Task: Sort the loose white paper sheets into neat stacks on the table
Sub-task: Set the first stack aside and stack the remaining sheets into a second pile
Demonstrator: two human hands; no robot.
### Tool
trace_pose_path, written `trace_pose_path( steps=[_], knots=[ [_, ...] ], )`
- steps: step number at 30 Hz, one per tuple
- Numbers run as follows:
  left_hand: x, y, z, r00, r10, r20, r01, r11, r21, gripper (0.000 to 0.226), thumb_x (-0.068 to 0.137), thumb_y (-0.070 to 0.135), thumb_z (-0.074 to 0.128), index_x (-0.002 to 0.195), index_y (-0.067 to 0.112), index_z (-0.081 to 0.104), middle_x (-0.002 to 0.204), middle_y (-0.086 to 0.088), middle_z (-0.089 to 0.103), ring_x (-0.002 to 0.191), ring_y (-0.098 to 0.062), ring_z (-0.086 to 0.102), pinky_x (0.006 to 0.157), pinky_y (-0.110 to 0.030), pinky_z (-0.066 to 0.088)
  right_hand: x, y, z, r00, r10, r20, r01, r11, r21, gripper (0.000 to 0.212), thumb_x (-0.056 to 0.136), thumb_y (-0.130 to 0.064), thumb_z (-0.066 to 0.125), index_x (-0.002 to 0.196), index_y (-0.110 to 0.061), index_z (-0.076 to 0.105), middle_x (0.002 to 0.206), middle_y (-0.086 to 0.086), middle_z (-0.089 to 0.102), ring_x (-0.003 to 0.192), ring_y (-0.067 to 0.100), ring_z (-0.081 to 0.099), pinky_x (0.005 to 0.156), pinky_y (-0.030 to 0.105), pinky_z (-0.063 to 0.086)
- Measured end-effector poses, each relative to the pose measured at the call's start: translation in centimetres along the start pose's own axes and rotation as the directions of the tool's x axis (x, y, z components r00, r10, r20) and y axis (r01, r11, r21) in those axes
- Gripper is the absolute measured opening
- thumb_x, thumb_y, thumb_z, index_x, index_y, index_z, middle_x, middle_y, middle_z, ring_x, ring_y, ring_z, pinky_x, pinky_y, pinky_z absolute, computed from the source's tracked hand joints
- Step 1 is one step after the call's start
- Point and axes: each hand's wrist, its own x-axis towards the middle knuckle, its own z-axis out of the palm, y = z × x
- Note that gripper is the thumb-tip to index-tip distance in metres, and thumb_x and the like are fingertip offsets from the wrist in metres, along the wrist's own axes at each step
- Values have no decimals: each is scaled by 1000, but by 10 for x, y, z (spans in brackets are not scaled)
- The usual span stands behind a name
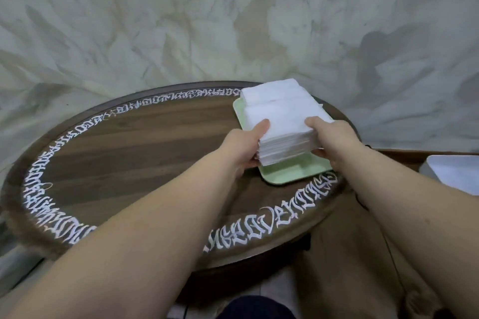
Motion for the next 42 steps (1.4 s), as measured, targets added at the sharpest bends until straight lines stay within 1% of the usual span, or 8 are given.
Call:
trace_pose_path(
  steps=[3,8,21,27,33,37,39,42],
  knots=[
    [15,-17,5,978,118,-170,-35,906,422,44,95,38,42,100,1,65,104,-19,68,96,-35,63,82,-36,53,12,17,-19,996,16,-85,-31,982,-184,77,53,-54,64,113,-6,61,105,10,65,91,32,63,85,49,55],
    [12,-28,-4,950,288,-121,-46,513,857,26,88,32,57,101,11,66,102,-6,67,99,-29,61,74,-29,44,15,21,-15,998,54,-32,-59,985,-159,49,75,-36,67,112,-4,59,105,12,62,92,31,62,80,47,57],
    [2,-23,-159,897,277,-345,170,504,847,37,86,24,58,122,20,59,121,-3,64,111,-25,57,86,-30,46,-25,14,127,967,-20,254,114,925,-361,48,76,-48,63,97,-5,62,98,12,63,94,32,62,77,38,51],
    [-17,-25,-253,836,241,-493,280,586,761,36,88,22,58,123,24,61,121,-2,64,109,-24,57,79,-27,42,-51,12,222,915,14,402,165,899,-406,69,77,-51,60,126,-5,44,115,8,55,101,28,57,88,42,52],
    [-16,-32,-282,818,255,-515,256,640,724,21,89,28,57,105,24,69,106,0,68,102,-25,61,81,-30,47,-55,14,247,915,32,402,130,921,-368,68,74,-50,63,124,-7,46,104,5,54,95,28,58,81,40,53],
    [-19,-30,-280,657,455,-602,39,776,629,29,95,34,42,87,18,65,107,-10,68,100,-28,58,82,-33,42,-56,10,240,916,-21,402,218,865,-452,68,77,-56,59,121,-5,51,107,9,56,99,31,58,77,38,49],
    [-27,-28,-274,657,587,-472,-189,735,651,41,93,44,48,125,18,57,135,-7,54,123,-22,49,100,-31,37,-56,8,236,921,-91,379,284,822,-493,68,84,-56,52,130,-6,46,122,9,55,112,31,54,84,35,43],
    [-37,-37,-265,834,548,-68,-239,469,851,86,76,55,70,147,30,29,159,-2,11,144,-17,19,113,-30,21,-61,9,234,910,-143,390,333,812,-479,65,91,-52,46,140,-11,37,138,9,47,124,29,46,94,34,38]
  ],
)
